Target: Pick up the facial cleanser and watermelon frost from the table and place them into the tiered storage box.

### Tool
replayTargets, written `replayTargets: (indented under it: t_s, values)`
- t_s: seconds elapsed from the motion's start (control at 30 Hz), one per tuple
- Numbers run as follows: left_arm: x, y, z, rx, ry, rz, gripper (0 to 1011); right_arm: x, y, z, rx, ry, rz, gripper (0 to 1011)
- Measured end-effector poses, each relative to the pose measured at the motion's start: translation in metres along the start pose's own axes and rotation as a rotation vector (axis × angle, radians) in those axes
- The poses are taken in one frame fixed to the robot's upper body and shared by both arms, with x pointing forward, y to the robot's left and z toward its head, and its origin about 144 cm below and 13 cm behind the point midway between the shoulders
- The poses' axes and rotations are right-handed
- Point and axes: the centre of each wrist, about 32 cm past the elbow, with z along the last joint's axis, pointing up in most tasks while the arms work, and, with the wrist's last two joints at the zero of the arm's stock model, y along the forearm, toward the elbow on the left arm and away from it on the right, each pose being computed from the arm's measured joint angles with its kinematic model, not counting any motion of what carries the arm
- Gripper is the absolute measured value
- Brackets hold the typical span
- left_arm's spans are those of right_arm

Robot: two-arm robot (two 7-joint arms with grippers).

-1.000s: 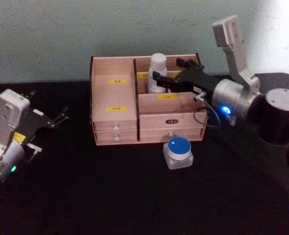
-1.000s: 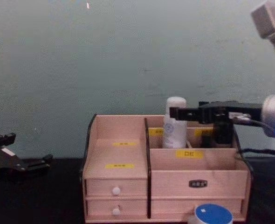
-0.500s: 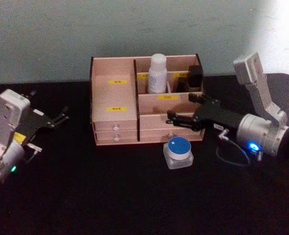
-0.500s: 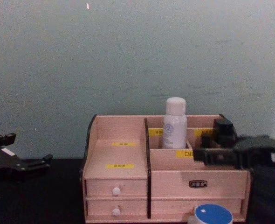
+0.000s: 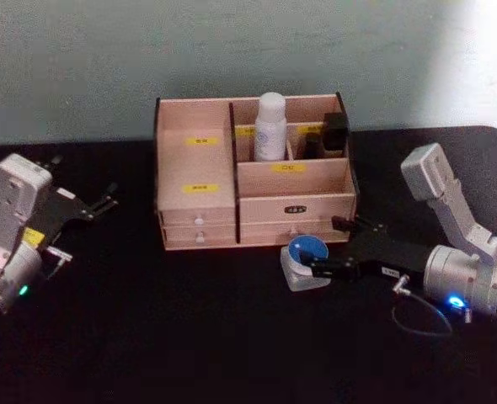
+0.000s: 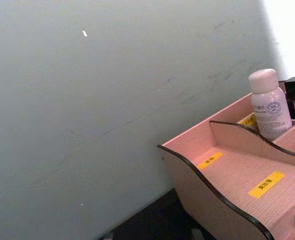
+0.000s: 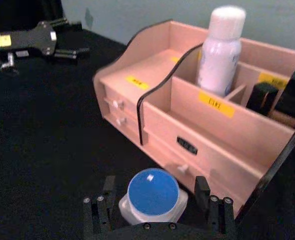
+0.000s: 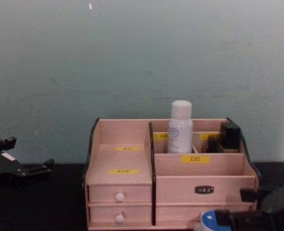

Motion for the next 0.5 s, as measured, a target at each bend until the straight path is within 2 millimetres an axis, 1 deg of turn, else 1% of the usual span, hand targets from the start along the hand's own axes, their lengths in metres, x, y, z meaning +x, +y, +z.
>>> replayTargets:
  t_s: [0.27,0.5]
  values:
    - [0.0,0.0,0.0,0.0,0.0,0.0,1001,-0.002,-0.001,-0.009,-0.028,0.016,0.012,1000]
    - [0.0,0.0,0.0,0.0,0.0,0.0,1001,-0.003,0.0,-0.012,-0.037,0.018,0.013,1000]
